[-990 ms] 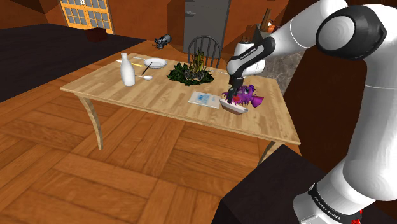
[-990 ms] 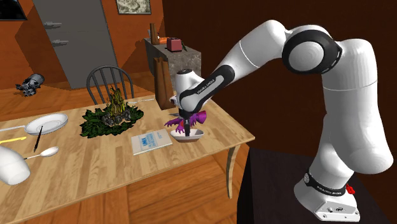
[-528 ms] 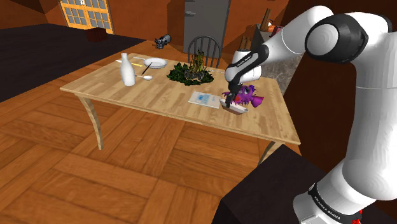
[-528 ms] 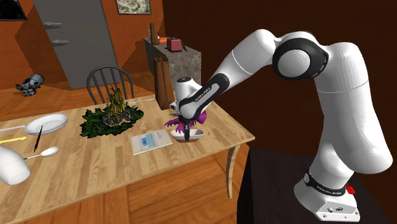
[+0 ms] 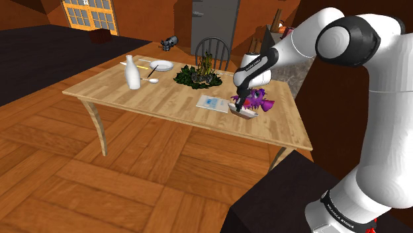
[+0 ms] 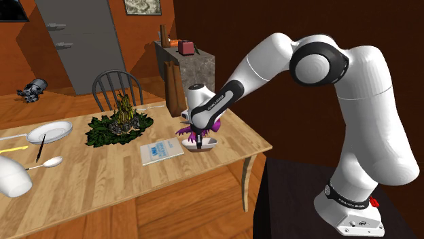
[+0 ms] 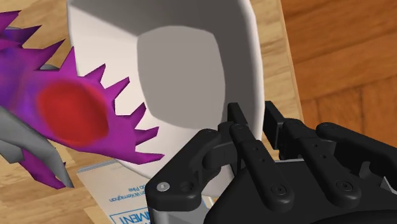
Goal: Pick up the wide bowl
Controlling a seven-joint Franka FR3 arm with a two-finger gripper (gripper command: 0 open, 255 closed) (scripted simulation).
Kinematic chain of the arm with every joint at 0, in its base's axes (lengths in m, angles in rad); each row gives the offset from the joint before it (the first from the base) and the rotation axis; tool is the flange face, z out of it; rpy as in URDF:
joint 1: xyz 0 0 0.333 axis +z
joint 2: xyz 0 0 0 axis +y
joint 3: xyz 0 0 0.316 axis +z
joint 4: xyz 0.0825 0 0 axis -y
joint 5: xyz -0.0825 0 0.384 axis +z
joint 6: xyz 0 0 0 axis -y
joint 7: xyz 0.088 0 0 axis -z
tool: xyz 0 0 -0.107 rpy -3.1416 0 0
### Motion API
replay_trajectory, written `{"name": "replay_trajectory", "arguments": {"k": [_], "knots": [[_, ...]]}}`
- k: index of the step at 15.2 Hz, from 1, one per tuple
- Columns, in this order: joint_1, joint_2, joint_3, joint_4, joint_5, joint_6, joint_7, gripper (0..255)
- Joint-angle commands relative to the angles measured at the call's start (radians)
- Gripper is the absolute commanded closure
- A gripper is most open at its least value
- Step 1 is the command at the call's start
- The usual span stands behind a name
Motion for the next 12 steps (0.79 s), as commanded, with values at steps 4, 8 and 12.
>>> {"name": "replay_trajectory", "arguments": {"k": [4, 8, 12], "knots": [[-0.001, 0.002, -0.001, -0.001, 0.000, 0.000, 0.000, 255], [0.002, -0.036, -0.006, 0.000, -0.006, -0.039, 0.001, 255], [0.006, -0.072, -0.010, 0.006, -0.012, -0.080, 0.003, 255]]}}
